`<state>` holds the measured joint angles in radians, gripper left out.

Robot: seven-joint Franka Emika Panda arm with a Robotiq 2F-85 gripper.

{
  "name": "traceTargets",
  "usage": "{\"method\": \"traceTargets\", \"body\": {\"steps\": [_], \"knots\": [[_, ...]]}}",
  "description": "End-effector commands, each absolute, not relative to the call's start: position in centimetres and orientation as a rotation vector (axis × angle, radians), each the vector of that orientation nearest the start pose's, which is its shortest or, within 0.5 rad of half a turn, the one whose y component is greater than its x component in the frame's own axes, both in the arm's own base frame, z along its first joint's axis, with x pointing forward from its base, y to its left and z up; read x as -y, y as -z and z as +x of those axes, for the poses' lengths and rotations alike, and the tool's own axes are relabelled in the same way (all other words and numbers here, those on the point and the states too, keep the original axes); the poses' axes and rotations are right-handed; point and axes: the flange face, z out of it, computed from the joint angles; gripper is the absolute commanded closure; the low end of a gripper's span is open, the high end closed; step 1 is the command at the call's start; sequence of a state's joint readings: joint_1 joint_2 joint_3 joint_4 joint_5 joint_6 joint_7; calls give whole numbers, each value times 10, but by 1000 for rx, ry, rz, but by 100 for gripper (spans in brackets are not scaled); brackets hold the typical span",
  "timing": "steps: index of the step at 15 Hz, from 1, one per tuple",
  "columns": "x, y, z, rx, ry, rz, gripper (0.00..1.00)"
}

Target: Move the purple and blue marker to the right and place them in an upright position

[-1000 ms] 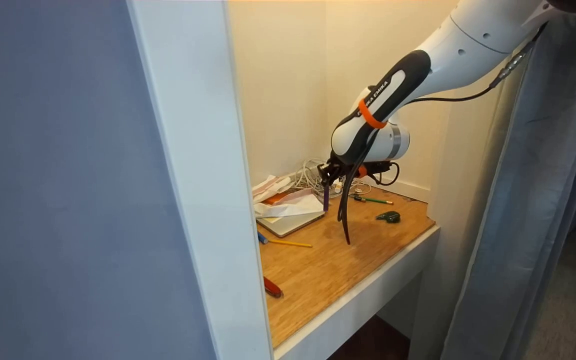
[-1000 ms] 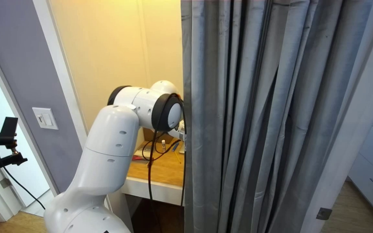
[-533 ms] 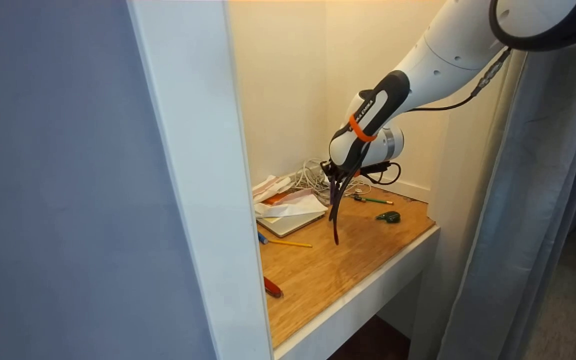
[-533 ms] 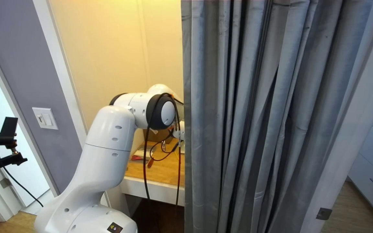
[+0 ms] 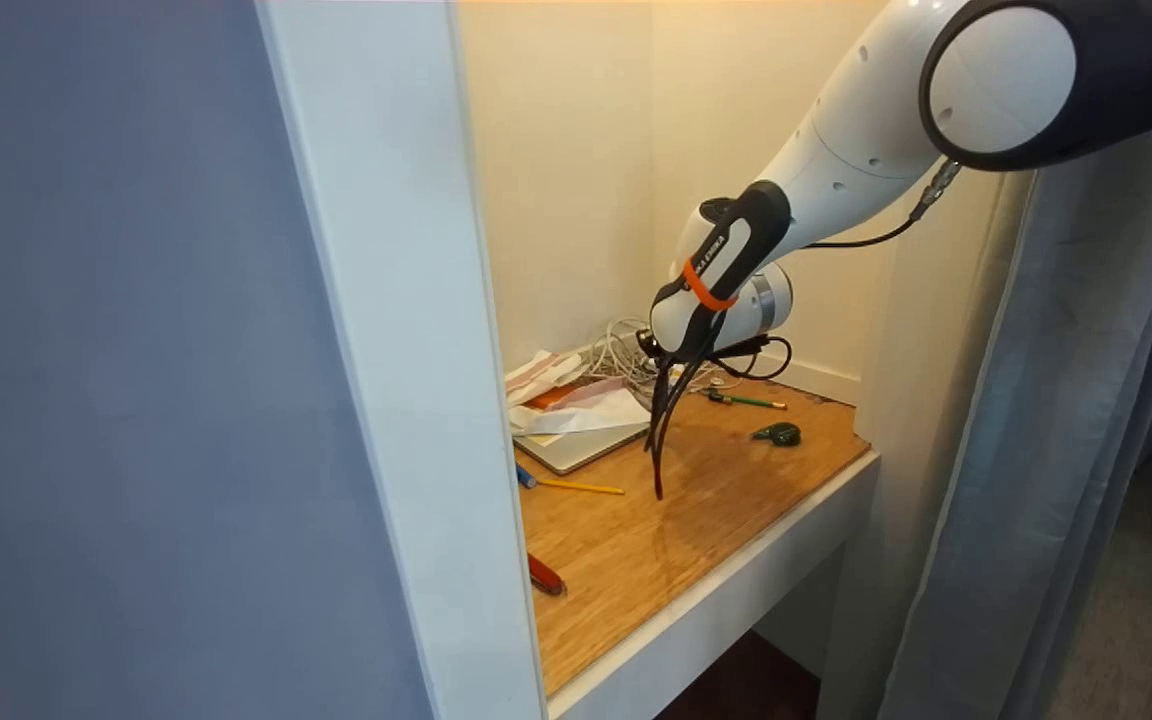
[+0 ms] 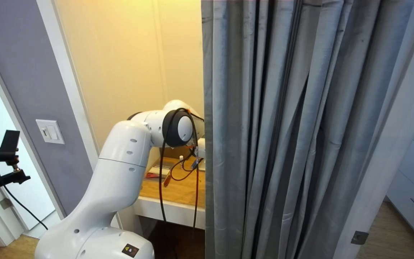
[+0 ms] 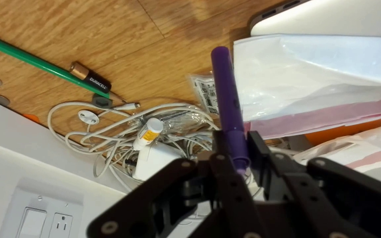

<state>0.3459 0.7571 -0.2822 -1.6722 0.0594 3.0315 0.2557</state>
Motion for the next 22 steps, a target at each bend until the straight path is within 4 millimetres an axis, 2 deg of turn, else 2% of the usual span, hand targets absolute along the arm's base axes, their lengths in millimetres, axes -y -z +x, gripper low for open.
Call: {"method": "traceTargets", "body": {"steps": [1, 14, 16, 17, 19, 22], "knots": [[-81, -242, 734, -215, 1016, -3005, 95], [-82, -216, 748, -243, 1018, -3010, 94], [-81, -214, 750, -248, 1015, -3013, 92], [-81, -214, 750, -250, 1012, -3013, 73], [-81, -214, 751, -251, 1005, -3018, 49], [-80, -216, 750, -255, 988, -3023, 36]]}}
